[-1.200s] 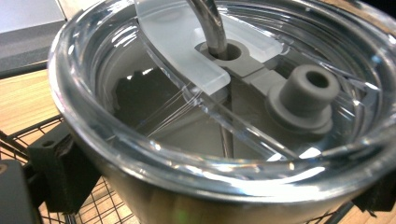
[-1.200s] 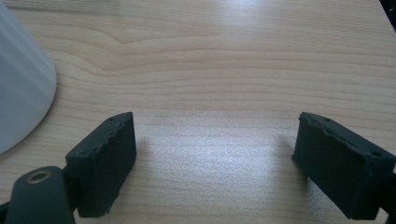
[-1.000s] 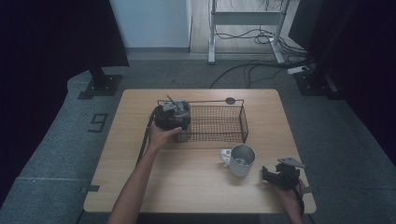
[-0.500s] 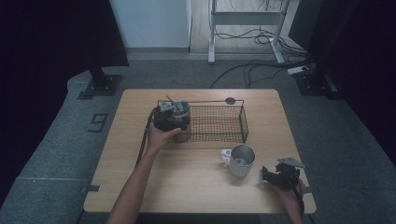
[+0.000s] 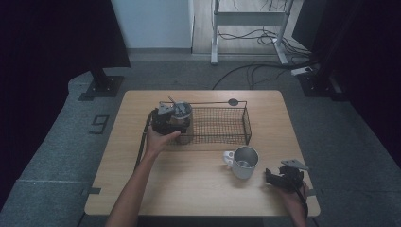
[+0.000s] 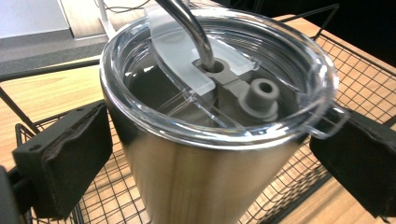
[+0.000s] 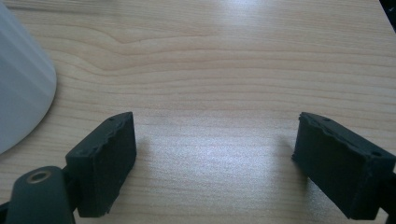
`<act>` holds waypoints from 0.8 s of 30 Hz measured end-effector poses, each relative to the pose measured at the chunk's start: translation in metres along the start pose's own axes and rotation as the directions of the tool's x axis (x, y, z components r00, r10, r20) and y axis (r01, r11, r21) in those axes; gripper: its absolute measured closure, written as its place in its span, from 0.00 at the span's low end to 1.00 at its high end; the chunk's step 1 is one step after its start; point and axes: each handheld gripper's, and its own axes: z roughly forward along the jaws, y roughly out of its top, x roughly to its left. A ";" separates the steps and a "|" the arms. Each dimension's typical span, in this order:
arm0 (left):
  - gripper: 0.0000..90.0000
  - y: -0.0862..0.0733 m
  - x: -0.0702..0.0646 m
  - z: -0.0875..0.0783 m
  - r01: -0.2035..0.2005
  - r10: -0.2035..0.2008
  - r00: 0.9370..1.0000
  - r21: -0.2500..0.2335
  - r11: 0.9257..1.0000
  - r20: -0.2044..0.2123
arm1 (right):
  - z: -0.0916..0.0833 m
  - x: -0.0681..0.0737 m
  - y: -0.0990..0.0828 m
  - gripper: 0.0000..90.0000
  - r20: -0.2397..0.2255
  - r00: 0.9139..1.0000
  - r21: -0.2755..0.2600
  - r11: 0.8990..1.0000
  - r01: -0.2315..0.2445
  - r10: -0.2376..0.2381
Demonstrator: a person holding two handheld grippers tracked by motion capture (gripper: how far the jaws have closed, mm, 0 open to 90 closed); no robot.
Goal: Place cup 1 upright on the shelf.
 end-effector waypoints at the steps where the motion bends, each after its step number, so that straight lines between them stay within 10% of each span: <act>1: 0.00 0.000 0.000 -0.003 -0.002 0.002 1.000 -0.004 1.000 0.004 | 0.000 0.000 0.000 0.14 0.000 1.000 0.000 1.000 0.000 0.000; 24: 0.01 -0.019 -0.004 -0.051 -0.023 0.024 0.998 -0.027 0.999 0.059 | 0.000 0.000 0.000 0.14 0.000 1.000 0.001 1.000 -0.001 0.001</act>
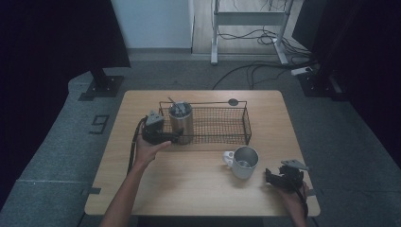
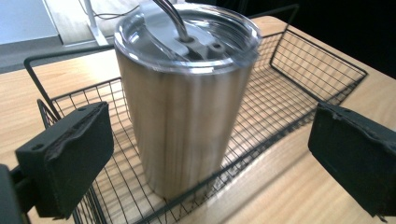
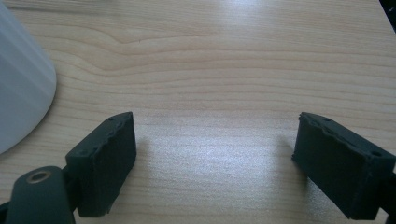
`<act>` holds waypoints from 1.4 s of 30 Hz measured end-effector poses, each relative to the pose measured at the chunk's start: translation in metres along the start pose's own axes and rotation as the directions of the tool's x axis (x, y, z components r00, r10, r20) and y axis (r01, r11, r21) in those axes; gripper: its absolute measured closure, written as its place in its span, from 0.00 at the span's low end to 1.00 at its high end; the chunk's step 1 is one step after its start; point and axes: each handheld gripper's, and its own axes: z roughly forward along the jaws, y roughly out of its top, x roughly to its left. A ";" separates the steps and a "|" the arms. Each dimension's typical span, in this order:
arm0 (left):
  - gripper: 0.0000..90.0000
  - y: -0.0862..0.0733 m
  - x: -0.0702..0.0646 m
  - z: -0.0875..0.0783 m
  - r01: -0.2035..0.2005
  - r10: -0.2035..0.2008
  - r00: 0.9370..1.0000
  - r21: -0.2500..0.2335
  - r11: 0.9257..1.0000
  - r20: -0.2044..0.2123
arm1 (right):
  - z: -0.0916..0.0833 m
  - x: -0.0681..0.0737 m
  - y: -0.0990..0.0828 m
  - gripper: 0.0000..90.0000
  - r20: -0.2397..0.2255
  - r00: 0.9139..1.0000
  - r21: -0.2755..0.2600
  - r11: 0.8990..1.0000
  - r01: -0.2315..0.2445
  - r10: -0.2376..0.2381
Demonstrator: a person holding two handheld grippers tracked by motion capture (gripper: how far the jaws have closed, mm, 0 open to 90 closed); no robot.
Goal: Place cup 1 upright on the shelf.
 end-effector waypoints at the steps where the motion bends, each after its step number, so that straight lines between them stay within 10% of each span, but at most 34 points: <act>1: 0.01 0.000 0.000 0.000 0.000 0.000 1.000 0.000 1.000 0.000 | 0.000 0.000 0.000 0.14 0.000 1.000 0.000 1.000 0.000 0.000; 23: 0.05 -0.058 -0.023 -0.035 0.000 0.000 1.000 0.013 1.000 0.025 | 0.000 0.000 0.000 0.14 0.000 1.000 0.000 1.000 0.001 -0.001; 42: 0.08 -0.093 -0.025 -0.032 0.028 -0.030 0.999 0.087 0.996 0.032 | 0.000 0.000 0.000 0.14 0.000 1.000 0.000 1.000 0.000 0.000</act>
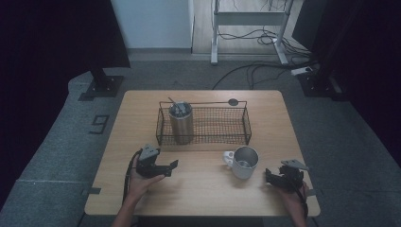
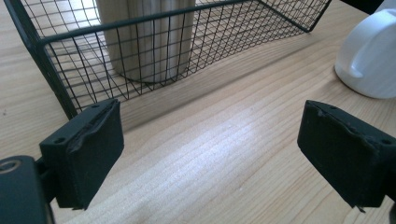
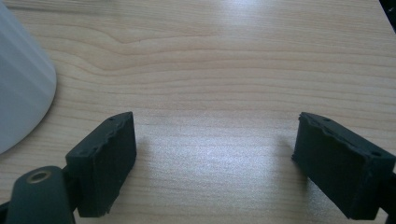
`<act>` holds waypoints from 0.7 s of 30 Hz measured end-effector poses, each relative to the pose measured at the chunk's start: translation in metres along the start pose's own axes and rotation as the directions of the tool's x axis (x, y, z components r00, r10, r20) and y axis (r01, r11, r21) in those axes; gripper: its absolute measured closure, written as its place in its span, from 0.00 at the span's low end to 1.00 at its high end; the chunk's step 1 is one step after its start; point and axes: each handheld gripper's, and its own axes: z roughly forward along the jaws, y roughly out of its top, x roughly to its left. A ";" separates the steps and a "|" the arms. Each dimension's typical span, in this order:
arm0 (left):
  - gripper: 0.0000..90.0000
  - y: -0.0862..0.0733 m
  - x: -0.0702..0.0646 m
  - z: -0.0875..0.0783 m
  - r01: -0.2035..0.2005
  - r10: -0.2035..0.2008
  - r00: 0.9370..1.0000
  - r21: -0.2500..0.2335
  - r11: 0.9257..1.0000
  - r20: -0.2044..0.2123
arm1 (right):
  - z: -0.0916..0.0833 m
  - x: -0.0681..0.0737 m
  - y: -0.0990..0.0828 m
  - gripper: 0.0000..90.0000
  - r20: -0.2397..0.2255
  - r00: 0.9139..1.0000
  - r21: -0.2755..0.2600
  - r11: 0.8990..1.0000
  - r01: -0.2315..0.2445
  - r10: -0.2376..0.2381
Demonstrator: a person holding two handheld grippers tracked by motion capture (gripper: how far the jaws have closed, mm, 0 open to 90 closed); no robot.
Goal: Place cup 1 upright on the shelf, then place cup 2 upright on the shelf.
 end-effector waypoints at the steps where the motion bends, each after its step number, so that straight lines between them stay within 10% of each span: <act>1: 0.08 -0.002 0.000 0.000 0.004 -0.004 1.000 0.002 1.000 -0.001 | 0.000 0.000 0.000 0.14 0.000 1.000 0.000 1.000 0.000 0.000; 21: 0.09 -0.018 0.006 -0.001 0.040 -0.040 0.999 0.018 0.999 -0.001 | -0.018 -0.002 0.001 0.15 -0.084 0.996 -0.087 0.996 -0.015 0.008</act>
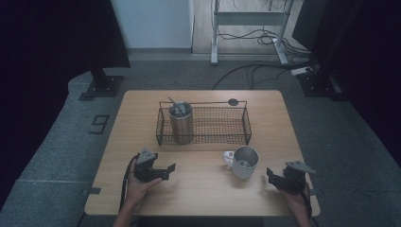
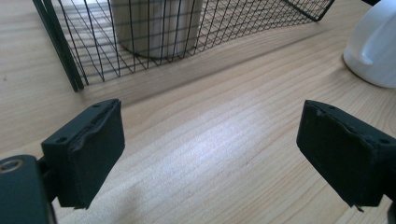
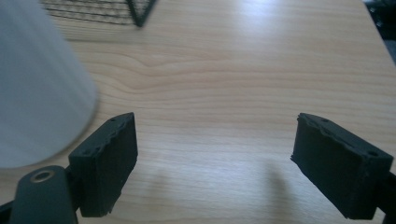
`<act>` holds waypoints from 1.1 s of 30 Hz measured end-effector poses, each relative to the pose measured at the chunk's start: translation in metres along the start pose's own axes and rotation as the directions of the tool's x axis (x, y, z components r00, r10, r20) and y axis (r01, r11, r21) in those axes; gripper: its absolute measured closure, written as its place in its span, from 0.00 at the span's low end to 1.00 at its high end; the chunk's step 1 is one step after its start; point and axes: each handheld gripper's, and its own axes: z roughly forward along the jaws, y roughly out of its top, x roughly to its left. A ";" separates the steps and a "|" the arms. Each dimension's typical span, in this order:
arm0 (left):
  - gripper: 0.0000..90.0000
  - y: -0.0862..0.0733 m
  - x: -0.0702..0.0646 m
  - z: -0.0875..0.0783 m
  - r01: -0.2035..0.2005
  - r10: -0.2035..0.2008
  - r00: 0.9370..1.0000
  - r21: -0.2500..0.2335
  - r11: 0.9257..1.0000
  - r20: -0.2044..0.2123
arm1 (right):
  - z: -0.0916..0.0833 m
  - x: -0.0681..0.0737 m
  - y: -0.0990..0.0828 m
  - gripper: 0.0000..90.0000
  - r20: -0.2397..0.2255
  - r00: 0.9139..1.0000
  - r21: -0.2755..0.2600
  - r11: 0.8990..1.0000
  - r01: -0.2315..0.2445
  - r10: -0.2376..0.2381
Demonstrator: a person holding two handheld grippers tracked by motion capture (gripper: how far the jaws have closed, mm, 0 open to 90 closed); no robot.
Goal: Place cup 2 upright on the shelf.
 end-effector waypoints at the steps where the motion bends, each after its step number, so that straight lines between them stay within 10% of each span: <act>1: 0.09 -0.001 0.000 0.000 0.000 0.000 1.000 0.003 1.000 -0.002 | 0.000 0.000 0.000 0.15 0.000 1.000 0.000 1.000 0.000 0.000; 33: 0.09 -0.003 -0.002 0.007 0.014 -0.015 1.000 0.036 0.999 0.023 | -0.034 0.047 0.018 0.15 -0.223 0.969 -0.135 0.988 0.074 -0.103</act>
